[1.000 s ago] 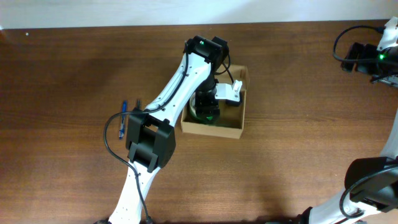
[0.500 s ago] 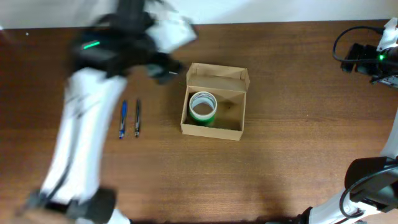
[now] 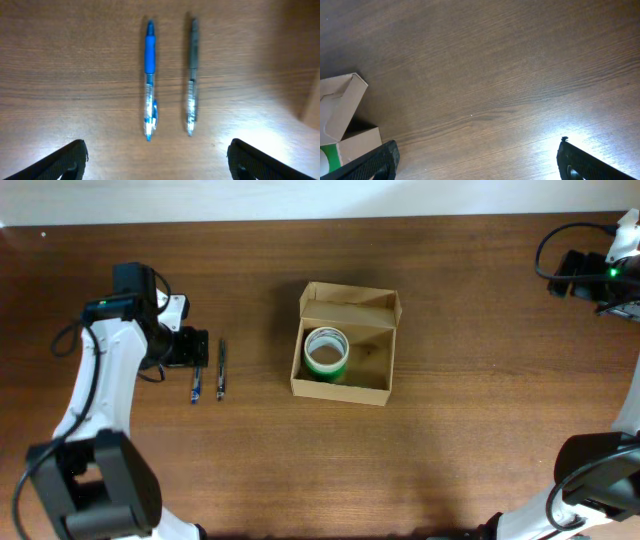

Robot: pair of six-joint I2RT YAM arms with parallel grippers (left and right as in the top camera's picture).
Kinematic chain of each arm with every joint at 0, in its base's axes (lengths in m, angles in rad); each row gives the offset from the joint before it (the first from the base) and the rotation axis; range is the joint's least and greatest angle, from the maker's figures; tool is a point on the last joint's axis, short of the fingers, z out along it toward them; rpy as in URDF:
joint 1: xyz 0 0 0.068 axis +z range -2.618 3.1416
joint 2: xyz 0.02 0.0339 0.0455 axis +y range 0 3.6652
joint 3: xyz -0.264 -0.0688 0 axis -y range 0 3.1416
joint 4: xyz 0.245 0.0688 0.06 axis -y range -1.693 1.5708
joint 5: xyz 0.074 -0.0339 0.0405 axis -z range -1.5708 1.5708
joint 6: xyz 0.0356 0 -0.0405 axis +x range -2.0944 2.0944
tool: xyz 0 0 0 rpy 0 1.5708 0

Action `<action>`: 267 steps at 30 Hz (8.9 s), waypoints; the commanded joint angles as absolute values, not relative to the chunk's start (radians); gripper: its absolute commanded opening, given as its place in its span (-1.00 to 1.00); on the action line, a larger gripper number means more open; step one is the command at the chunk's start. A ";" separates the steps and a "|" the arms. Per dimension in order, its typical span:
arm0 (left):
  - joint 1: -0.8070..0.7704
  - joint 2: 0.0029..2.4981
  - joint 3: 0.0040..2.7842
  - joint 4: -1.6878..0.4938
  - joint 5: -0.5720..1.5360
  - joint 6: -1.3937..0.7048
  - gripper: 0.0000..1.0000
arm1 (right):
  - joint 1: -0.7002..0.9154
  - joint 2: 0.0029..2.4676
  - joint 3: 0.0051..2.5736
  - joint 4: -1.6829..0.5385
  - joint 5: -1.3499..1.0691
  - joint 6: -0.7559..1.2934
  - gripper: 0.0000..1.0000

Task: Pack container
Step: 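Return the left gripper to the pens and grasp the blue pen, then carry the blue pen with the left gripper and drop it into the box, then move the left gripper back to the grey pen and grasp it, then carry the grey pen with the left gripper and release it into the box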

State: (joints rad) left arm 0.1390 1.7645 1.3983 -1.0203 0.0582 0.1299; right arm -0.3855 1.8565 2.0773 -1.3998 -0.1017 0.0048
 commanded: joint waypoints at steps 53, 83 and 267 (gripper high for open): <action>0.146 2.177 1.388 -0.879 -0.004 0.155 -0.84 | -0.387 1.860 2.078 -1.460 -0.101 0.017 0.98; -0.347 2.206 2.501 -1.596 0.318 1.035 -0.97 | -0.387 1.860 2.078 -1.471 -0.154 0.017 0.98; -0.349 1.771 2.064 -1.127 -0.010 0.463 0.99 | -0.387 1.860 2.078 -1.530 -0.241 0.017 0.98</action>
State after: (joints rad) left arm -0.4526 1.8229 2.0602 -1.1515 0.1390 0.7250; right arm -0.3855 1.8565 2.0773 -1.5269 -0.1722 0.0090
